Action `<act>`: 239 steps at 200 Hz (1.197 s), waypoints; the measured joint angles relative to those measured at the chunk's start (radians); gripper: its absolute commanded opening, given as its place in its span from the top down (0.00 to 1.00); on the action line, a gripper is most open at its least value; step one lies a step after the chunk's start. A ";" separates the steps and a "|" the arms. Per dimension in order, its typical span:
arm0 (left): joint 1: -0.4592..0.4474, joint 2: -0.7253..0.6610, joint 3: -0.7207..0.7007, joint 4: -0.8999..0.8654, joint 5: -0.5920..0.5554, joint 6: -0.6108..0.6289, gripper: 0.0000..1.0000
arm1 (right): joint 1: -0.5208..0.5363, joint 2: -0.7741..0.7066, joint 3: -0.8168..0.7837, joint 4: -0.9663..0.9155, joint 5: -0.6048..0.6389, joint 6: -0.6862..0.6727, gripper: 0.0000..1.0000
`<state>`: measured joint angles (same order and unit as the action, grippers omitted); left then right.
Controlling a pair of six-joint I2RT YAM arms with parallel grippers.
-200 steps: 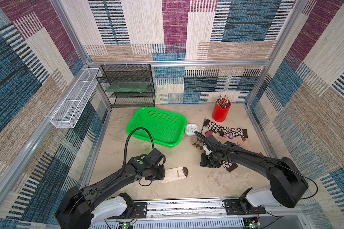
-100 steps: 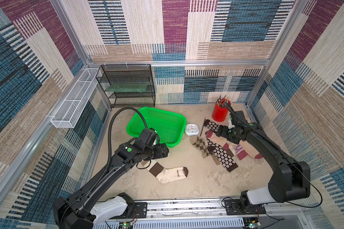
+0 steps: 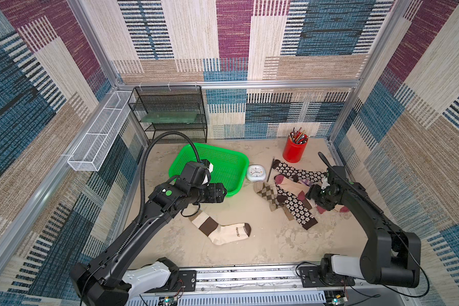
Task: Place the socks together as a pair
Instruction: Pick up the sock at the center of the board, then place the sock at the center of the board.
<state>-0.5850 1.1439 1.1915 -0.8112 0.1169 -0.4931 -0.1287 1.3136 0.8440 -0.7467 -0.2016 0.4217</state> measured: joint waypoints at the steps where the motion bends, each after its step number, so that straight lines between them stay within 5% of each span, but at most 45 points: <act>1: 0.000 -0.001 -0.002 0.000 0.002 0.000 0.21 | 0.000 0.000 -0.001 0.001 0.000 0.000 0.47; 93: 0.000 -0.027 -0.067 0.006 0.021 0.002 0.23 | -0.026 0.185 -0.042 0.166 0.030 0.050 0.58; 141: 0.000 -0.047 -0.086 0.005 0.019 0.002 0.24 | -0.024 0.196 -0.079 0.252 0.064 0.075 1.00; 239: 0.000 -0.085 -0.076 -0.015 0.013 0.007 0.24 | -0.016 -0.089 0.259 -0.113 -0.113 0.020 1.00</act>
<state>-0.5846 1.0584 1.1156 -0.8261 0.1303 -0.4862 -0.1448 1.2251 1.1030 -0.8593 -0.3145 0.4416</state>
